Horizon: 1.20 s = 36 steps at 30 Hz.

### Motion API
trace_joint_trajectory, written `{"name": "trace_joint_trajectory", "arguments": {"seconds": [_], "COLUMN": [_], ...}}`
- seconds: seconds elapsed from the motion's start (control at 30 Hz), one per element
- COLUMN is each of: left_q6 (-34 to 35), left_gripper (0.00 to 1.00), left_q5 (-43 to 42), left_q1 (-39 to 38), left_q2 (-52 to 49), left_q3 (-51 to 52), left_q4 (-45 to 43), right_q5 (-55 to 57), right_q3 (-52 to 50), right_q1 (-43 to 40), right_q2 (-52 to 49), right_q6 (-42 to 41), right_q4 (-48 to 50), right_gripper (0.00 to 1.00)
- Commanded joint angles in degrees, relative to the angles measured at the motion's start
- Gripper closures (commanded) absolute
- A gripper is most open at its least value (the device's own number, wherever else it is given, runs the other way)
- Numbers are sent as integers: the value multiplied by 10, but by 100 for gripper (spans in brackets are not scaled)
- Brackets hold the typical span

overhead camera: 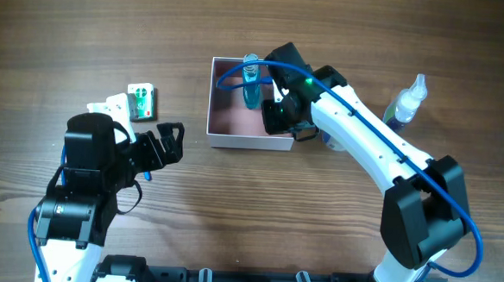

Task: Pack container
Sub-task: 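Open the right gripper and withdraw it from the box, then move the right gripper to the white pump bottle and grasp it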

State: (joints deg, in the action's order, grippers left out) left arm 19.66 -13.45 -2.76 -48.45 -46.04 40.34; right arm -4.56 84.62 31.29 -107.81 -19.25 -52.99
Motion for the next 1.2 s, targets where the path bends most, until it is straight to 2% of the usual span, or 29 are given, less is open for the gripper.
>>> {"name": "trace_joint_trajectory", "arguments": {"seconds": [0.0, 0.03, 0.07, 0.1, 0.13, 0.17, 0.2, 0.4, 0.6, 0.83, 1.17], "left_q6": [1, 1, 1, 1, 1, 1, 1, 1, 1, 1, 1], "left_gripper": [0, 0, 0, 0, 0, 0, 0, 0, 0, 0, 0], "left_q5": [-11, -11, -11, -11, -11, -11, -11, -11, -11, -11, -11], "left_q1": [-3, -3, -3, -3, -3, -3, -3, -3, -3, -3, -3], "left_q2": [0, 0, 0, 0, 0, 0, 0, 0, 0, 0, 0], "left_q3": [-12, -12, -12, -12, -12, -12, -12, -12, -12, -12, -12], "left_q4": [0, 0, 0, 0, 0, 0, 0, 0, 0, 0, 0], "right_q5": [49, 56, 64, 75, 86, 97, 121, 119, 50, 45, 45], "right_q3": [67, 88, 110, 133, 155, 176, 219, 224, 218, 218, 218], "right_q1": [-19, -26, -34, -43, -54, -66, -116, -263, -374, -395, -396], "right_q2": [19, 28, 37, 48, 59, 71, 110, 158, 132, 60, -40], "right_q6": [-2, -2, 0, 5, 9, 12, 11, -35, 28, 73, 72], "right_q4": [-12, -23, -34, -44, -52, -59, -76, -137, -189, -230, -272], "right_gripper": [85, 85, 78, 56, 39, 30, 12, 3, 2, 1, 1]}}
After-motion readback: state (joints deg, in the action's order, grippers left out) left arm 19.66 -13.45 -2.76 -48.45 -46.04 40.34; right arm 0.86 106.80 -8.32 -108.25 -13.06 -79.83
